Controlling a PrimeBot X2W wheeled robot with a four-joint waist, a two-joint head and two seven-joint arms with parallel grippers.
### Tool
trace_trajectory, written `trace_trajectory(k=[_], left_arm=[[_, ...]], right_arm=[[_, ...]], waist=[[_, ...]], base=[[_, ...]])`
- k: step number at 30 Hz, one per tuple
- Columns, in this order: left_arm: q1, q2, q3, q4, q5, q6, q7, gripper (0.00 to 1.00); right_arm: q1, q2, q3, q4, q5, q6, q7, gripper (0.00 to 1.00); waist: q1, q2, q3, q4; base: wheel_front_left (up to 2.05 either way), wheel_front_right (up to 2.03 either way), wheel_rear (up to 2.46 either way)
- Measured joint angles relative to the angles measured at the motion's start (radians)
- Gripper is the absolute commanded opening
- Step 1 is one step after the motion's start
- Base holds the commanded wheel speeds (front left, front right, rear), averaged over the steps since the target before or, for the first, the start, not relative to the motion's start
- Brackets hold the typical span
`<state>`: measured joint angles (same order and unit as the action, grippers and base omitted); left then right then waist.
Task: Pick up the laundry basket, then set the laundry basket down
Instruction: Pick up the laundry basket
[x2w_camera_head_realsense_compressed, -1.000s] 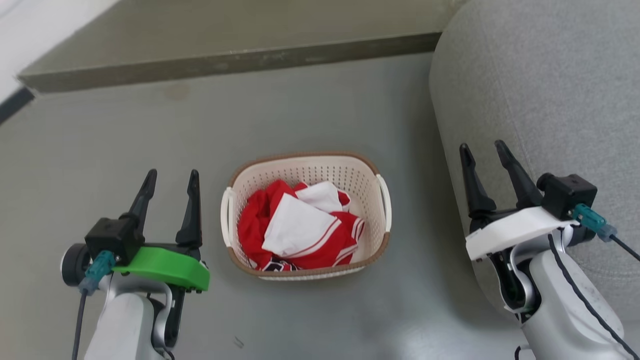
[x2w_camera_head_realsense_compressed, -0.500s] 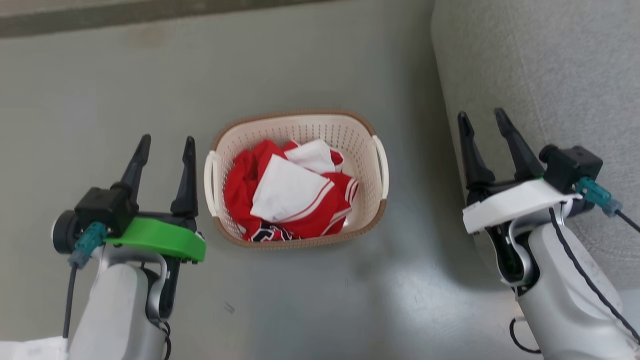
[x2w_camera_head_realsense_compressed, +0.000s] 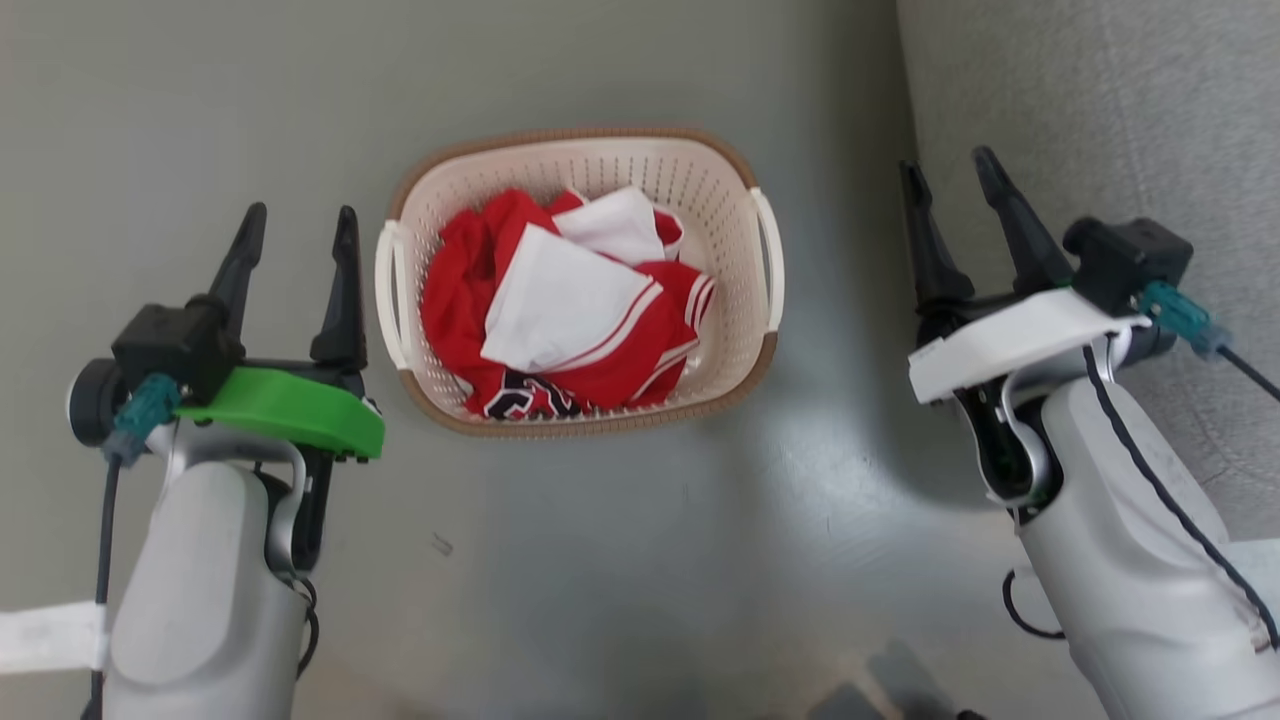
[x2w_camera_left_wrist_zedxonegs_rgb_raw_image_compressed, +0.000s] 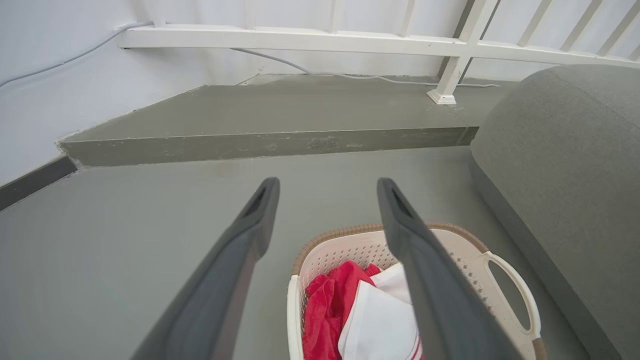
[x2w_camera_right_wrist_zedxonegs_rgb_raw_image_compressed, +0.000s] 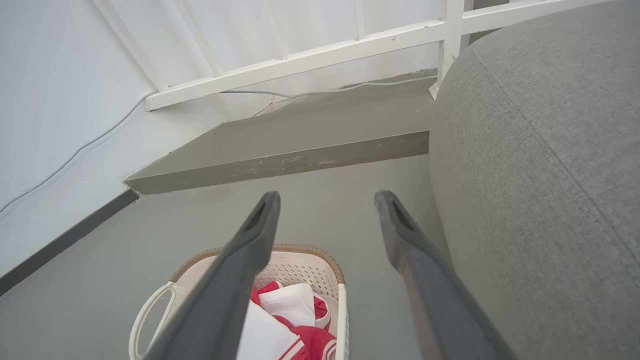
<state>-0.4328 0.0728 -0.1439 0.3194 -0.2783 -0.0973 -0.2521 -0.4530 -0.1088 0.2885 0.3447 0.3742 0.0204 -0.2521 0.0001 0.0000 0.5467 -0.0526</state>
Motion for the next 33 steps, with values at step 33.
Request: trace_trajectory(k=[33], left_arm=[[-0.345, 0.003, -0.021, 0.350, -0.044, -0.018, 0.076, 1.00]], right_arm=[[-0.363, 0.039, 0.053, 0.377, 0.031, 0.031, 0.114, 1.00]], waist=[[0.0000, 0.0000, 0.291, 0.033]], base=[[0.00, 0.00, 0.00]])
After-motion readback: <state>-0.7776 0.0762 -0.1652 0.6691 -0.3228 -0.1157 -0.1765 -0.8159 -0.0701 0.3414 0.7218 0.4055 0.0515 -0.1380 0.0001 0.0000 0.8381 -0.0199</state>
